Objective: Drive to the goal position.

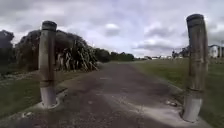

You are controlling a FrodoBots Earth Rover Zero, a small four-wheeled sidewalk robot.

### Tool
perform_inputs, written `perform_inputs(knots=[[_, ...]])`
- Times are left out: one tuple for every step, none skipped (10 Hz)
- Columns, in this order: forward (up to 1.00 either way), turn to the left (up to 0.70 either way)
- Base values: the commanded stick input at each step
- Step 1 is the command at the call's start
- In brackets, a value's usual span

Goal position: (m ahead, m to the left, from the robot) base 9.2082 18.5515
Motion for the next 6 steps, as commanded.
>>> perform_inputs(knots=[[0.09,0.00],[0.09,0.00],[0.09,0.00],[0.09,0.00],[0.09,0.00],[0.09,0.00]])
